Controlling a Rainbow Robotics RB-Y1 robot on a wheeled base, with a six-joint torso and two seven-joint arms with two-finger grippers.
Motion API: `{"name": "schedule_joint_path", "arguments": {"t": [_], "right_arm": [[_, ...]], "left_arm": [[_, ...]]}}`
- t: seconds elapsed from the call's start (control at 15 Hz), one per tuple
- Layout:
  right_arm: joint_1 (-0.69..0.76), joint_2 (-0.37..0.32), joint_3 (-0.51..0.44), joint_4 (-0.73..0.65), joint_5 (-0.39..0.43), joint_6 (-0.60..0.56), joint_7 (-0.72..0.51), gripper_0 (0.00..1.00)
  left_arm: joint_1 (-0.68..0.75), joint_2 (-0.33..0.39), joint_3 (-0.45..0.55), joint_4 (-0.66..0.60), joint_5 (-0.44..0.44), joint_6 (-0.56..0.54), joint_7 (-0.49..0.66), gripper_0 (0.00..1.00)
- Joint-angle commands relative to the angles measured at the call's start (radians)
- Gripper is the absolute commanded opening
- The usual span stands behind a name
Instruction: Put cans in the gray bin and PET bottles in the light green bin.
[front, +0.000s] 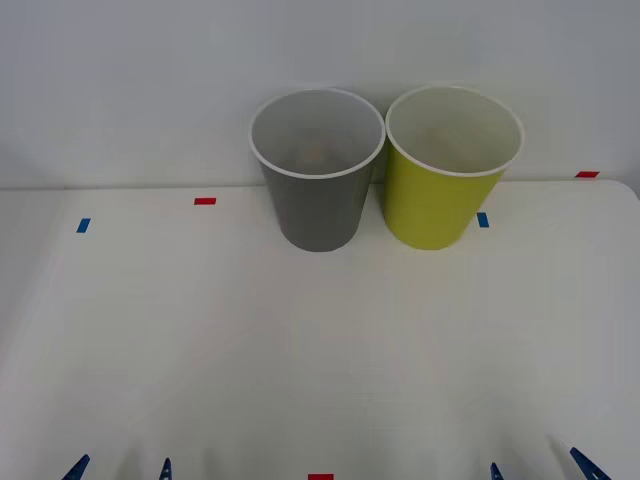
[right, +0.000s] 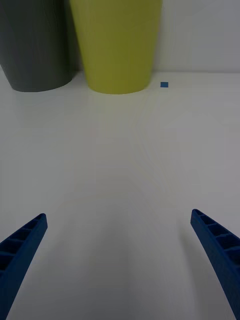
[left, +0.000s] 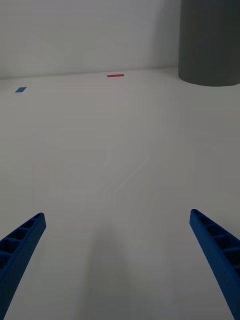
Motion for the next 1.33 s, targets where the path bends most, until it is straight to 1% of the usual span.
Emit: {"name": "schedule_joint_path", "arguments": {"t": [0.07, 1.33], "right_arm": [[0.0, 0.0, 0.0, 0.0, 0.0, 0.0, 0.0, 1.0], [0.0, 0.0, 0.0, 0.0, 0.0, 0.0, 0.0, 1.0]], "left_arm": [[0.0, 0.0, 0.0, 0.0, 0.0, 0.0, 0.0, 1.0], [0.0, 0.0, 0.0, 0.0, 0.0, 0.0, 0.0, 1.0]]}}
